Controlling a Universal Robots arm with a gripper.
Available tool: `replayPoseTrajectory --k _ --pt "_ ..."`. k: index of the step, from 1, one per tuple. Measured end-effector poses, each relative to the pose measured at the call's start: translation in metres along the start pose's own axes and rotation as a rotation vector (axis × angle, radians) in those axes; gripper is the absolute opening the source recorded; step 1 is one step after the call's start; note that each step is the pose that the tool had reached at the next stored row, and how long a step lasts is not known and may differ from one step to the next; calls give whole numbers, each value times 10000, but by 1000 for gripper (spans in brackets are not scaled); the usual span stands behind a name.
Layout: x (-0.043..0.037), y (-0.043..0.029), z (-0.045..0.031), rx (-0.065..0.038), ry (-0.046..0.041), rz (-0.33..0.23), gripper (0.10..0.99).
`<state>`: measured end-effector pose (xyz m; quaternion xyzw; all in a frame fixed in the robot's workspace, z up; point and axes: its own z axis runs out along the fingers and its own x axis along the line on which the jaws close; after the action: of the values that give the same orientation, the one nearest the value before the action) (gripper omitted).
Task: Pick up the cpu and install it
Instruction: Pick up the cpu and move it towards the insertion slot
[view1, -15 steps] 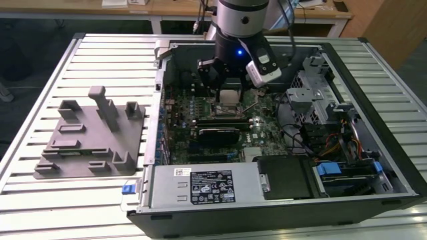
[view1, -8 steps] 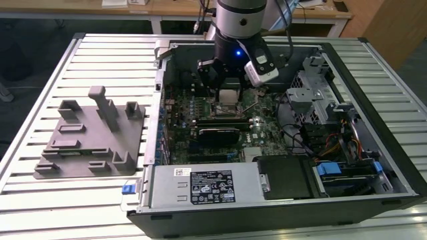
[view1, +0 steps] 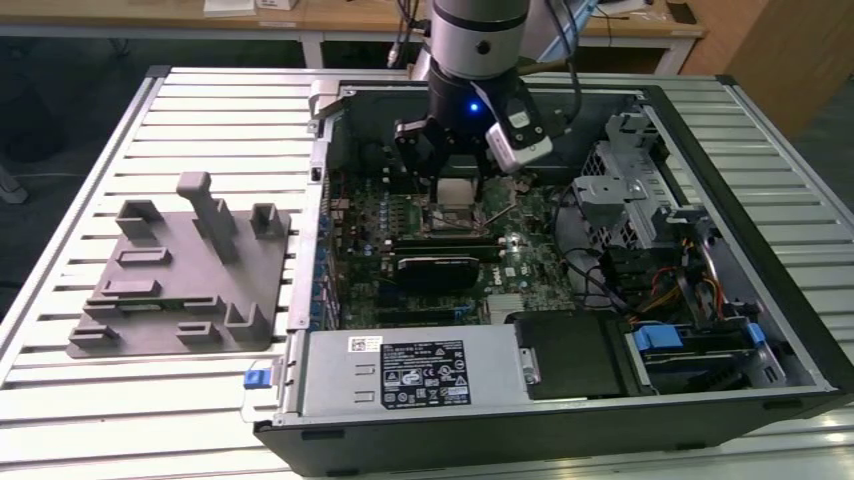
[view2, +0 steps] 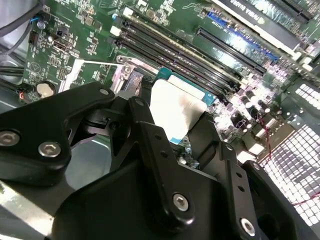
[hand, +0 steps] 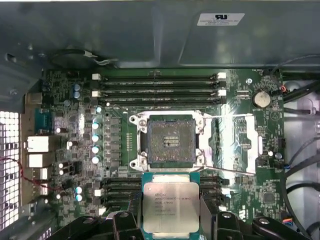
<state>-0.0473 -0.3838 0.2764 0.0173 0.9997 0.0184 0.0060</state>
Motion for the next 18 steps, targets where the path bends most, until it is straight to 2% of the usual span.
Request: replayPoseTrajectory --k 7,18 --pt "2 52 81 0 0 -1 541" --pt "9 206 206 -1 -1 -1 541"
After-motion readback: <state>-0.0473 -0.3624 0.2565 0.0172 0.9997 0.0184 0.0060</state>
